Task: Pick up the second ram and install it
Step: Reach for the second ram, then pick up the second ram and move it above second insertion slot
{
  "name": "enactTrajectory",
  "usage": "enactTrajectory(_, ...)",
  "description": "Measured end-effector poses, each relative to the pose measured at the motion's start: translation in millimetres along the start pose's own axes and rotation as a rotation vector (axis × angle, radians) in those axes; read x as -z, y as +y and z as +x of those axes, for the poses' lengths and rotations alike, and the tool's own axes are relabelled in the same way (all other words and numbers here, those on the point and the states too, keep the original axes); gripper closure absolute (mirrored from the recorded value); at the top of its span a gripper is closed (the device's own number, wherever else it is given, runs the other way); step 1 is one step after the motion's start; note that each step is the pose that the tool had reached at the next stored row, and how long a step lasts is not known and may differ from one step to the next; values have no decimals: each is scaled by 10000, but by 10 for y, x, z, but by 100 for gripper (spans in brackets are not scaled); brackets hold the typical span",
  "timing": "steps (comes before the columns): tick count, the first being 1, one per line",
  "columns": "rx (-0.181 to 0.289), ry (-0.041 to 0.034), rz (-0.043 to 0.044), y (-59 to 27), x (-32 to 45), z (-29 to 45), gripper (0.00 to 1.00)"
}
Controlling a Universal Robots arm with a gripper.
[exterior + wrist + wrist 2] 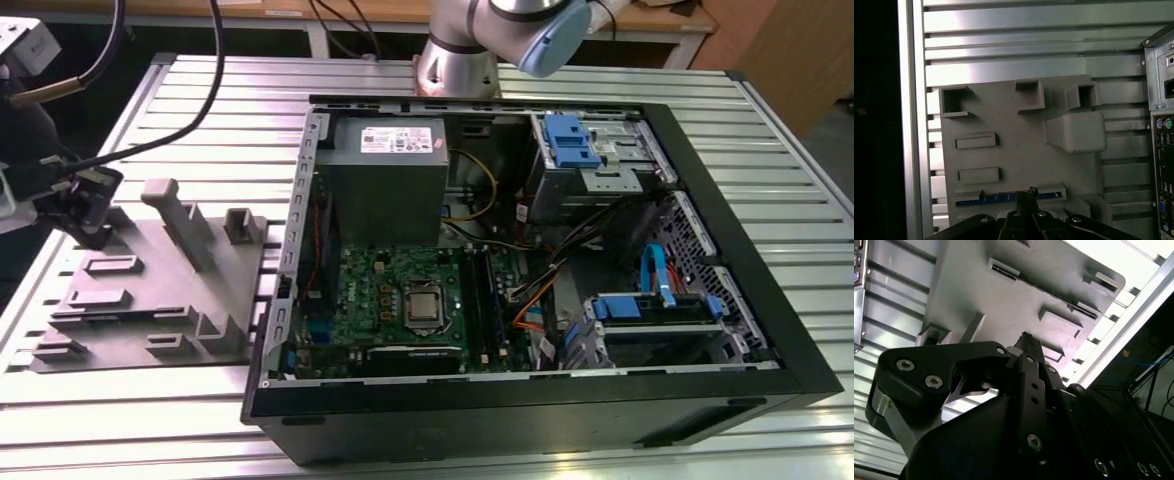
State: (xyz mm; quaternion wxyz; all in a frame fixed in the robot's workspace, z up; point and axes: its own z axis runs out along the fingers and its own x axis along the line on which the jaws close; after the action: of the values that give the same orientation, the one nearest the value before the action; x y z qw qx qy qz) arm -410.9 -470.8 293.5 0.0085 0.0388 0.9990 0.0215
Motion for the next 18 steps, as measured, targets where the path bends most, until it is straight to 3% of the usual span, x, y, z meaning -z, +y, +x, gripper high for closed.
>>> enactTrajectory(4, 1, 12, 3, -3, -33, 3, 90)
enactTrajectory(18, 12, 10, 2, -4, -39, 4, 90)
